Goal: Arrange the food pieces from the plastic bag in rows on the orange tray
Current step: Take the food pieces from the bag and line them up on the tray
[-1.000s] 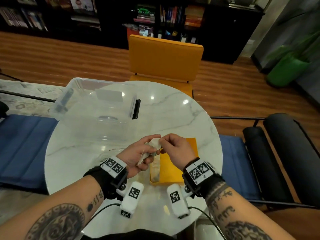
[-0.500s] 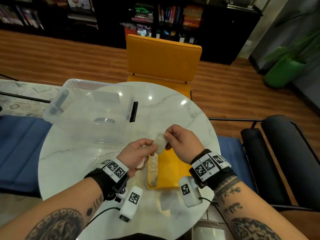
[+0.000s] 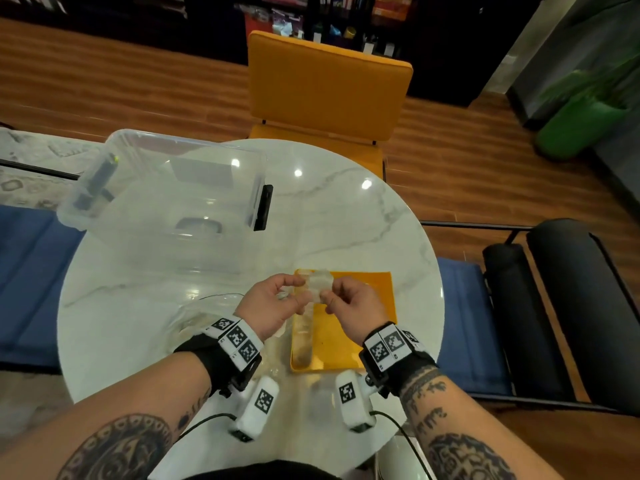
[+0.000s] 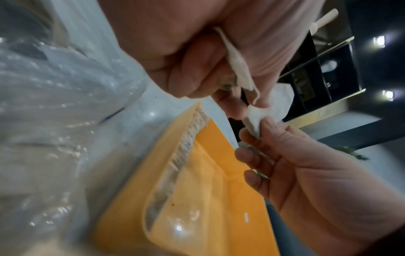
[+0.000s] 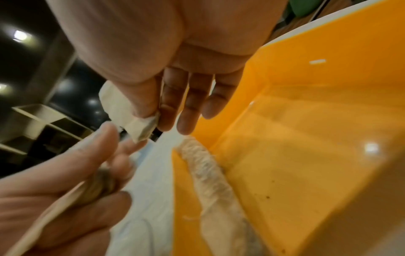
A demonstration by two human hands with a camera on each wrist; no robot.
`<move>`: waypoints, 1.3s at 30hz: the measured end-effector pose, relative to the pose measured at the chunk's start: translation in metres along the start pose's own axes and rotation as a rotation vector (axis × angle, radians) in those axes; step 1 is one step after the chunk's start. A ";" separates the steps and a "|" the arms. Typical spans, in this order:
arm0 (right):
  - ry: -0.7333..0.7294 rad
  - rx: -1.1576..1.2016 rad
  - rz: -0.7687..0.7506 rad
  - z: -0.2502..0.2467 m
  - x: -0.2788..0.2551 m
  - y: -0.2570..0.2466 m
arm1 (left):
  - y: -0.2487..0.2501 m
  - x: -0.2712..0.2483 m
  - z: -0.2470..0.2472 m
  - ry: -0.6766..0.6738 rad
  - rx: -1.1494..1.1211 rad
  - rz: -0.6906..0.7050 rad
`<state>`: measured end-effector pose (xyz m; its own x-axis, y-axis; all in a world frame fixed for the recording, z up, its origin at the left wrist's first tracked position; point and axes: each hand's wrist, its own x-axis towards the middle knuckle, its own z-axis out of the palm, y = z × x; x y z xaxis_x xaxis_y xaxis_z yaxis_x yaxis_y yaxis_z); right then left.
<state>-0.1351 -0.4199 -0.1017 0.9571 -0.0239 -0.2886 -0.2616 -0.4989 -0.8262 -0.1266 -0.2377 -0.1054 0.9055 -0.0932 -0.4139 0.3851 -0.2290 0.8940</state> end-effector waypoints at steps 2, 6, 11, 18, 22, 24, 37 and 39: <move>0.031 -0.016 0.102 0.003 0.013 0.017 | -0.008 0.007 -0.003 0.074 0.160 -0.055; 0.020 -0.132 0.231 0.008 0.039 0.043 | -0.017 0.015 -0.002 0.063 0.470 -0.113; -0.025 -0.222 0.337 0.012 0.061 0.041 | -0.022 0.019 -0.001 0.023 0.565 -0.125; 0.014 -0.196 0.438 0.019 0.075 0.042 | -0.022 0.018 -0.002 0.011 0.548 -0.148; 0.038 -0.169 0.423 0.020 0.076 0.041 | -0.021 0.016 -0.003 0.015 0.536 -0.128; 0.041 -0.183 0.424 0.019 0.075 0.039 | -0.022 0.015 -0.003 0.018 0.542 -0.130; -0.101 -0.007 0.045 0.008 0.003 -0.018 | 0.015 0.015 -0.002 0.172 -0.370 -0.366; -0.152 0.032 0.012 0.013 -0.011 -0.031 | 0.023 0.011 0.004 0.165 -0.457 -0.371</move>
<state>-0.1389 -0.3928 -0.0798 0.9248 0.1028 -0.3664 -0.2791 -0.4712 -0.8367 -0.1087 -0.2474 -0.0896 0.6981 0.0730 -0.7123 0.6842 0.2251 0.6936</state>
